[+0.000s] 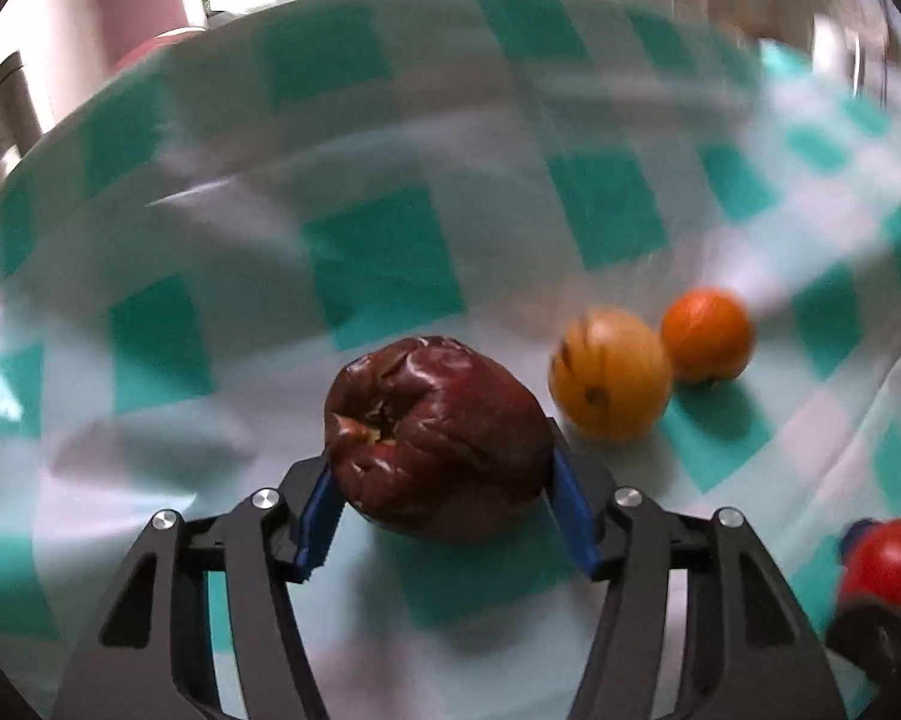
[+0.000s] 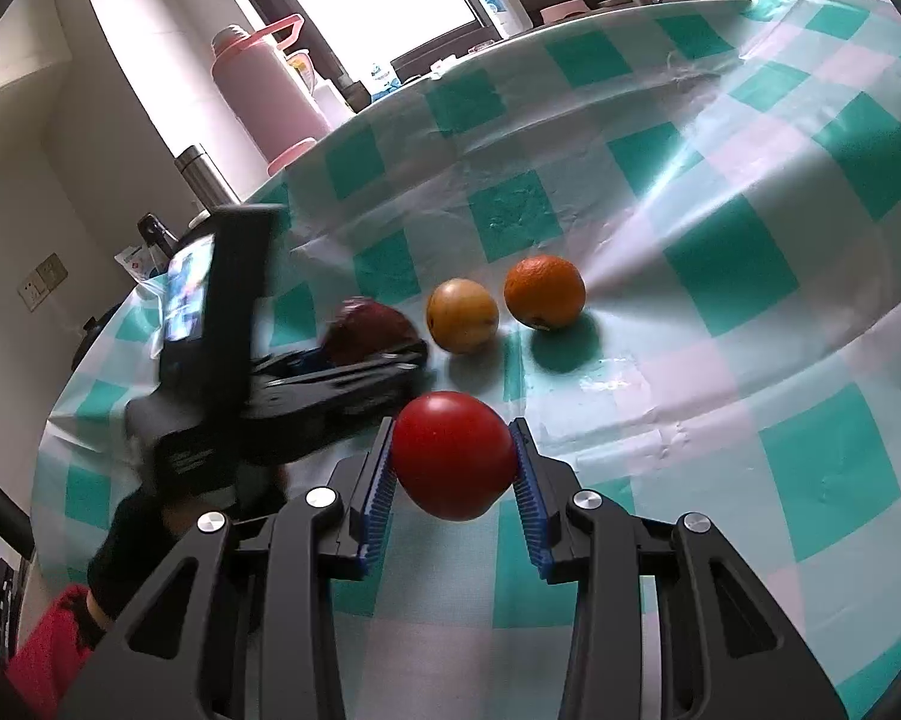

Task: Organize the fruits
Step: 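Grasp the red-brown fruit with the left gripper while the right gripper holds the tomato, then carry the red-brown fruit and red tomato in both grippers to the white bin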

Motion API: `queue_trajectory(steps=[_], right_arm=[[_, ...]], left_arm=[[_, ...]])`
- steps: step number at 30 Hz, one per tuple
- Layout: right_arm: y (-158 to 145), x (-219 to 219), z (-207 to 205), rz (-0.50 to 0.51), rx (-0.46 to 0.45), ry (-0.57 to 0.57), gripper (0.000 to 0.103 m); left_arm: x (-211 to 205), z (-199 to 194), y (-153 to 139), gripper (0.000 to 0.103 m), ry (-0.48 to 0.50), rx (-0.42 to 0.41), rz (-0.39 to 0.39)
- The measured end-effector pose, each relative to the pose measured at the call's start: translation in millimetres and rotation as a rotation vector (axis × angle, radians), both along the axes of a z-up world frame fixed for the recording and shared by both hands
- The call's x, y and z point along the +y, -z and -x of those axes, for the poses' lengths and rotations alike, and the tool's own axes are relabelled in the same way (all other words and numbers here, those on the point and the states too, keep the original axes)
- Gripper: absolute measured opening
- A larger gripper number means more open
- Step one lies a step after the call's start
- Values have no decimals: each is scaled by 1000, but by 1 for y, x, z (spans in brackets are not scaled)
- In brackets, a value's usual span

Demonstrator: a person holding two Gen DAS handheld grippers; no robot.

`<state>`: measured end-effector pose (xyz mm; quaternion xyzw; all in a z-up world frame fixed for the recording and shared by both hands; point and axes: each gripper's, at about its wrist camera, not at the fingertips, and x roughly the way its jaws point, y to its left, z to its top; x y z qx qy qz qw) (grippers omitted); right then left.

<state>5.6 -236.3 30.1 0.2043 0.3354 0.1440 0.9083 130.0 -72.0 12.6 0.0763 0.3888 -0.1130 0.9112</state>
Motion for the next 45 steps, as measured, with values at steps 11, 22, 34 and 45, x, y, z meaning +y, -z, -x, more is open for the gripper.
queue_trajectory(steps=[11,22,34,45], right_arm=[[1,-1,2,-6,-7,0,38],[1,3,20,10,-5,-24,38],[-4,34,84,39,-23,-143,38],[-18,30,148,111,-87,-209,38]], left_arm=[[115,87,-21,60,-243,-36,398],[156,129,-29,60,-329,-88,526],[157,179,-38,60,-285,-183,528],[127,256,-45,60,-156,-245,449]])
